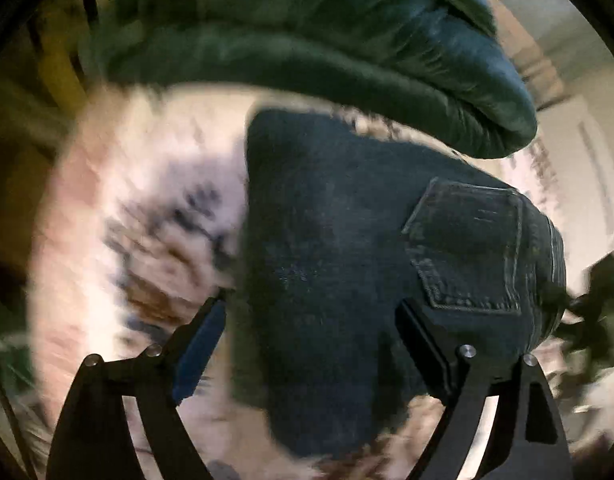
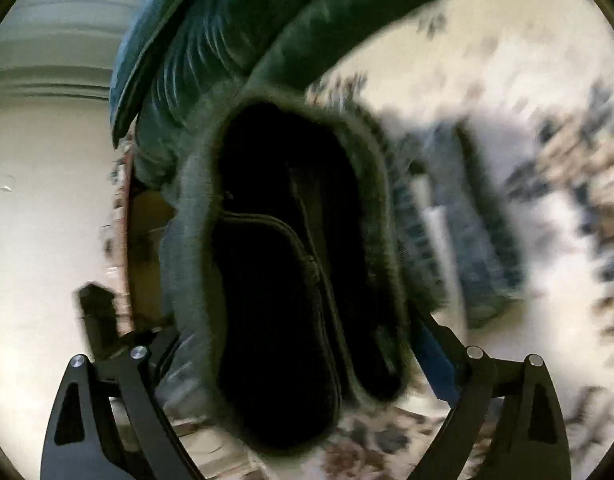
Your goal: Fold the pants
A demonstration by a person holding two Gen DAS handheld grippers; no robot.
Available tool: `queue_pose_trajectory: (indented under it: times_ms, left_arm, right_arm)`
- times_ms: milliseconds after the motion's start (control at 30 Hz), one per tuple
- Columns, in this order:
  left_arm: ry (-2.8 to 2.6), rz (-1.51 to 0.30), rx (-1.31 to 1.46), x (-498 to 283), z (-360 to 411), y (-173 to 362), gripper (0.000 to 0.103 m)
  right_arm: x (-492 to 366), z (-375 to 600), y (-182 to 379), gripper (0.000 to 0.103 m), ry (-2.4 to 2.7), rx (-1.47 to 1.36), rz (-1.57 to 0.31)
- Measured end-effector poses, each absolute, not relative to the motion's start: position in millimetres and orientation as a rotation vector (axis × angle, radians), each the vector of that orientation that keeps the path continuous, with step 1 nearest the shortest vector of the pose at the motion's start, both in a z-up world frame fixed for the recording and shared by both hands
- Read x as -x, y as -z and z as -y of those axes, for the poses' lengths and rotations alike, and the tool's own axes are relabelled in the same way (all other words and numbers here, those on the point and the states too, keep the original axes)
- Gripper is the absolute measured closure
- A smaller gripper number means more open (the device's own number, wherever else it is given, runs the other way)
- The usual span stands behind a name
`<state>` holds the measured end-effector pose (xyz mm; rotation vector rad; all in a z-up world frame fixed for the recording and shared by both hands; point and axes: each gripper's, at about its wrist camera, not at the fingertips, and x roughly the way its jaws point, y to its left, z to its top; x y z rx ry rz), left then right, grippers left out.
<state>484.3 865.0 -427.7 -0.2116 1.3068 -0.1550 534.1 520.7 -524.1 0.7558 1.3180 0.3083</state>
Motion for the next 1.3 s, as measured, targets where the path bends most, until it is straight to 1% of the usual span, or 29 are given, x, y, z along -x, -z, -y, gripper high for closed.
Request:
queue_pose_trajectory:
  times_ms: [67, 100, 133, 200, 233, 333, 567, 800, 1033, 1300]
  left_arm:
    - [0.125, -1.239, 0.121, -468.2, -858.5, 393.6, 0.015]
    - [0.115, -1.187, 0.074, -453.9, -853.2, 368.1, 0.013]
    - [0.104, -1.161, 0.052, -445.2, -850.8, 354.4, 0.010]
    - [0.099, -1.140, 0.021, -420.8, -843.0, 323.4, 0.003]
    - [0.092, -1.132, 0.011, -409.1, -838.8, 309.2, 0.003]
    - [0.054, -1.097, -0.030, -361.1, -825.2, 259.3, 0.003]
    - [0.042, -1.022, -0.012, -268.0, -814.5, 179.3, 0.003]
    - [0.004, -0.937, 0.009, -166.0, -807.0, 106.6, 0.003]
    - [-0.039, -0.871, 0.015, -77.0, -797.4, 48.6, 0.003]
    - [-0.029, -0.804, -0.008, -18.7, -796.9, 2.3, 0.003]
  right_arm:
    - [-515.6, -518.2, 493.9, 0.006, -0.219, -0.662, -1.283]
    - [-504.4, -520.3, 467.5, 0.006, -0.133, -0.549, -1.262]
    - [-496.6, -522.3, 455.9, 0.006, -0.101, -0.494, -1.249]
    - [-466.2, -540.1, 410.5, 0.006, 0.001, -0.304, -1.220]
    - [-464.4, -545.8, 396.8, 0.006, 0.018, -0.270, -1.210]
    - [-405.1, -567.2, 331.8, 0.006, 0.065, -0.134, -1.167]
    - [-291.4, -592.6, 223.2, 0.006, 0.102, -0.087, -1.071]
    - [-175.9, -606.3, 111.4, 0.006, 0.105, 0.005, -0.922]
    - [-75.7, -607.7, 33.5, 0.006, 0.041, -0.012, -0.875]
    - [20.0, -619.6, -39.5, 0.006, 0.030, 0.006, -0.800]
